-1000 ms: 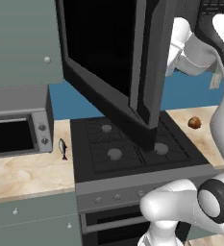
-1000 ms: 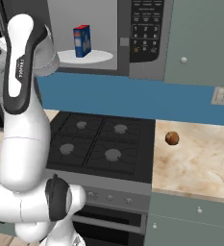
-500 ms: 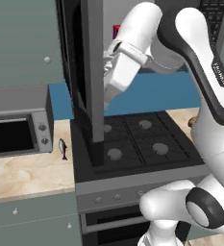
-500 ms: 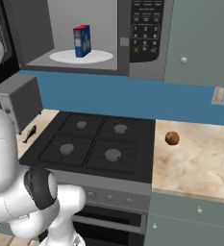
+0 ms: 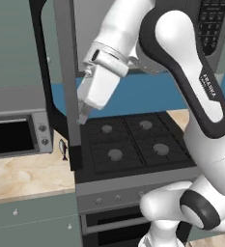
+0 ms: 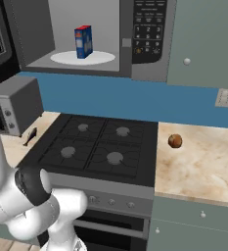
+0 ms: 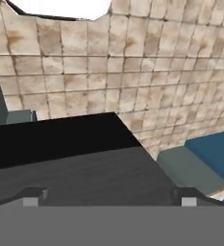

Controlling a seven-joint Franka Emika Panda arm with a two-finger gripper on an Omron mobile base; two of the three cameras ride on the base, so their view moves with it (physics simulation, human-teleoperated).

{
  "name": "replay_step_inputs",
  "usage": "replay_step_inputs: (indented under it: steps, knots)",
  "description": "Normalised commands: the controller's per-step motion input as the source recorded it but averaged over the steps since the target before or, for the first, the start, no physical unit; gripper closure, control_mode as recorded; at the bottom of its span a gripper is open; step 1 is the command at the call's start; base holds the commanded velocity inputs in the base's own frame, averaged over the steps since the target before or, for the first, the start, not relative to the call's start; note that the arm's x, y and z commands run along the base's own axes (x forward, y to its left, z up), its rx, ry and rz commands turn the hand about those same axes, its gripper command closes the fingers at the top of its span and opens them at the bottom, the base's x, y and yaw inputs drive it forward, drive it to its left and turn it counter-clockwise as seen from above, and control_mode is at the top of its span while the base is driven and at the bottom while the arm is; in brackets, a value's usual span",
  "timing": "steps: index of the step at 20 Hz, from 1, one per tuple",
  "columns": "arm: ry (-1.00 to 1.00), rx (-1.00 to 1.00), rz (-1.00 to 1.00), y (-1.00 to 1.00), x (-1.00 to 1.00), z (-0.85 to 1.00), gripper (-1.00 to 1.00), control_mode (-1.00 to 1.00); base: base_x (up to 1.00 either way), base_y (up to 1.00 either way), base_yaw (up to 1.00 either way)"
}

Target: Open the microwave door.

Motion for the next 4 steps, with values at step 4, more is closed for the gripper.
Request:
replay_step_inputs:
  steps: [4]
  knots:
    - [-0.27,0.01,-0.07,0.19,-0.16,-0.03,-1.0,-1.0,0.0,0.0,0.0]
